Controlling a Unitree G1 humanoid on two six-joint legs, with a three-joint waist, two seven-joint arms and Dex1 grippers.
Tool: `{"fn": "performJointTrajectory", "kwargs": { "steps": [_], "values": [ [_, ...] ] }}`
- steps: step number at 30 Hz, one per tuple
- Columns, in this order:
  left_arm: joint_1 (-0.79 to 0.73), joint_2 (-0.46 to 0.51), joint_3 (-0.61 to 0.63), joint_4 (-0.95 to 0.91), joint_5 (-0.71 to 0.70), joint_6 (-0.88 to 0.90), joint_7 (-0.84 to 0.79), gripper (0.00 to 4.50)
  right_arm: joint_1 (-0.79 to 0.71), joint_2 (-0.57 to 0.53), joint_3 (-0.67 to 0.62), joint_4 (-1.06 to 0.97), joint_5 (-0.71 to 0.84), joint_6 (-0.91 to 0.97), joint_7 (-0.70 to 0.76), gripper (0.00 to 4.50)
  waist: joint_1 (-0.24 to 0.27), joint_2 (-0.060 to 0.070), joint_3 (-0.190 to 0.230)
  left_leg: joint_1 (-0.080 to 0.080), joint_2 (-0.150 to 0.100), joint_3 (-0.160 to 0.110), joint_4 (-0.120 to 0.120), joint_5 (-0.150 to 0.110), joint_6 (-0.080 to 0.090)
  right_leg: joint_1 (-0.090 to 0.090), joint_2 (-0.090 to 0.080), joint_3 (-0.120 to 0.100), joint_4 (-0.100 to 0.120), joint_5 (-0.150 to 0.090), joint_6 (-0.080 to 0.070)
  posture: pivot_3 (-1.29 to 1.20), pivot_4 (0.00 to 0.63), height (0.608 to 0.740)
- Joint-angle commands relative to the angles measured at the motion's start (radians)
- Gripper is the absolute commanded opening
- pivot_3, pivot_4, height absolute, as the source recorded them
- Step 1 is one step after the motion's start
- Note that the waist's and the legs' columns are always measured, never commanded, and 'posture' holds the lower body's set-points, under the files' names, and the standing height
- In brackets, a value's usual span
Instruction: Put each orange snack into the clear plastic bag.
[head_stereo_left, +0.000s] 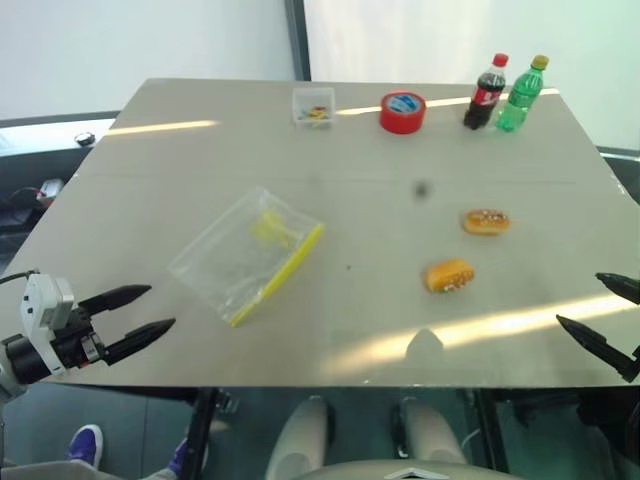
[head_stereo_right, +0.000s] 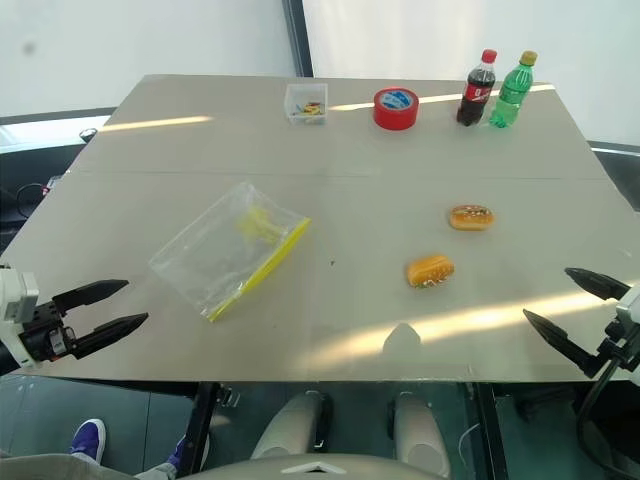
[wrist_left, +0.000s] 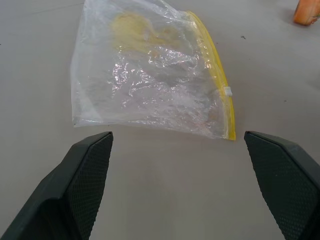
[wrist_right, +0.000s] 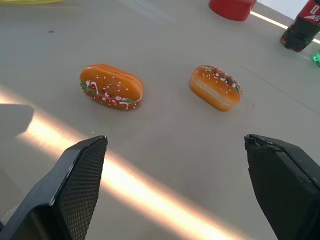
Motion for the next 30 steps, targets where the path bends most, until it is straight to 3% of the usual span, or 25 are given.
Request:
{"fn": "performJointTrajectory", "kwargs": {
  "steps": [1, 11, 18, 22, 30],
  "values": [
    [-0.009, 0.002, -0.004, -0.045, -0.014, 0.036, 0.025, 4.45, -0.021, -0.017, -0.001, 0.007, 0.001, -0.026, 0.002, 4.5, 0.0, 0.0, 0.0, 0.0, 0.0, 0.0, 0.0, 0.0, 0.0, 0.0, 0.0, 0.0, 0.0, 0.0, 0.0, 0.0, 0.15, 0.74],
    [0.044, -0.051, -0.034, -0.219, -0.04, 0.321, 0.271, 4.45, -0.152, -0.03, 0.153, -0.003, 0.03, -0.009, -0.004, 4.5, -0.004, 0.001, 0.0, -0.001, 0.0, 0.0, -0.001, 0.0, 0.0, -0.001, 0.0, 0.0, -0.001, 0.001, 0.0, 0.0, 0.15, 0.74],
    [-0.007, -0.027, 0.016, -0.184, -0.327, 0.826, 0.343, 4.45, -0.272, -0.021, 0.382, -0.102, 0.013, 0.005, -0.022, 4.5, -0.001, 0.001, 0.001, 0.0, 0.0, -0.003, -0.001, 0.0, 0.0, 0.0, 0.001, -0.003, 0.0, 0.001, 0.0, 0.0, 0.15, 0.74],
    [-0.092, -0.147, 0.024, -0.093, -0.378, 0.914, 0.474, 4.45, -0.343, -0.007, 0.499, -0.119, -0.02, -0.006, -0.043, 4.5, 0.0, 0.002, 0.001, 0.0, -0.001, -0.002, 0.0, 0.0, 0.0, 0.0, 0.002, -0.006, 0.0, 0.001, 0.0, 0.0, 0.15, 0.74],
    [-0.268, -0.378, 0.009, -0.078, -0.456, 0.97, 0.702, 4.45, -0.378, -0.018, 0.556, -0.126, -0.038, -0.025, -0.037, 4.5, 0.025, 0.015, -0.008, 0.005, -0.003, -0.002, 0.001, 0.0, 0.0, 0.004, 0.0, -0.005, 0.002, 0.001, 0.001, 0.0, 0.15, 0.74]
  ]
}}
